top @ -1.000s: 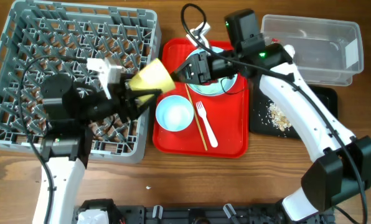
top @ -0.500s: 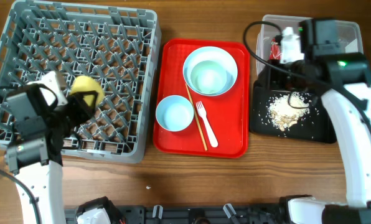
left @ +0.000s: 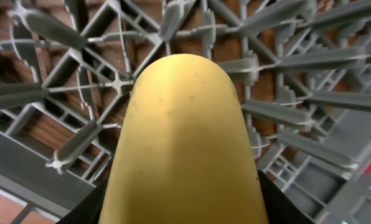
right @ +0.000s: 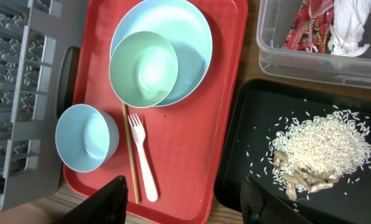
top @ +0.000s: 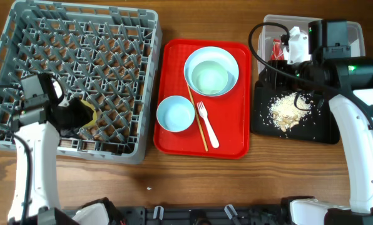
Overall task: Sort waste into correct bins and load items into the dishwasher rack
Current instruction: 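Lower the yellow cup into the dish rack and open the left gripper, then reach the left gripper to the blue bowl and grasp its rim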
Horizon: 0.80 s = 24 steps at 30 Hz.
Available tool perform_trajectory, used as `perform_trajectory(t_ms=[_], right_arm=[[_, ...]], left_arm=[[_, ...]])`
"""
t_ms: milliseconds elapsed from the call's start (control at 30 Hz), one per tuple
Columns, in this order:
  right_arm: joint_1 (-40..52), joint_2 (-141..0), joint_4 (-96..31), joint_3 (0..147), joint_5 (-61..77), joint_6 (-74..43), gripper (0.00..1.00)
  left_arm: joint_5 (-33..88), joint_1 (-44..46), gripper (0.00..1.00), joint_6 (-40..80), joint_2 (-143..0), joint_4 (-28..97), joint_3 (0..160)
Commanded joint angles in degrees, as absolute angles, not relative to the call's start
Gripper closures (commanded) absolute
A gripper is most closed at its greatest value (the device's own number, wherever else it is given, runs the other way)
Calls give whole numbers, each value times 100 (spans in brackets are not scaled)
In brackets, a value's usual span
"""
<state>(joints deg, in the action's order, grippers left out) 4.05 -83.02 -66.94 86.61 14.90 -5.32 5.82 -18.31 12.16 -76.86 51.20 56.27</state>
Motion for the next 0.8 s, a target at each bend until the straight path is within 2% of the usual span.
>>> perform_trajectory(t_ms=[0,33,67,267,400,467,500,567,600,633,733,767], right_arm=[[384,-8315,-6711,8689,1439,-622,41],[384,-8315,-6718,8689,1439,-622,41],[384,-8315,-6729,8689,1439,-620,41],[384,-8315,-6825,8689,1439,-620,40],[384,-8315,-6820,8689,1431,-659,32],[381,-8313,-6827,8689,888,-1404,32],[364,-8309,-6825,8691,711,-1656,27],[-12,-8267,-6823,8691,733,-1990,17],[-276,-8259,-6829,8691,899,-1984,7],[-539,-8263,-6827,8689,1173,-1944,0],[-762,-8272,-6827,8689,1249,-1946,0],[-764,-8272,-6829,8689,1247,-1944,0]], left_arm=[[672,-1857,54,1269,-8077,4995,5690],[801,-1859,33,1269,-8130,4934,5690],[910,-1855,0,1269,-8141,4860,5690],[1417,-1844,0,1269,-7784,4737,6036],[1651,-1490,0,1269,-7035,4427,6464],[1721,-878,0,1267,-6906,4180,6464],[1734,-622,0,1269,-6908,4071,6462],[2126,51,0,1269,-6947,3739,6462],[2237,399,0,1267,-7000,3459,6462],[1935,845,0,1269,-7105,3256,6462],[379,2381,0,1262,-7863,3063,6462],[250,2687,0,1262,-8110,3035,6462]])
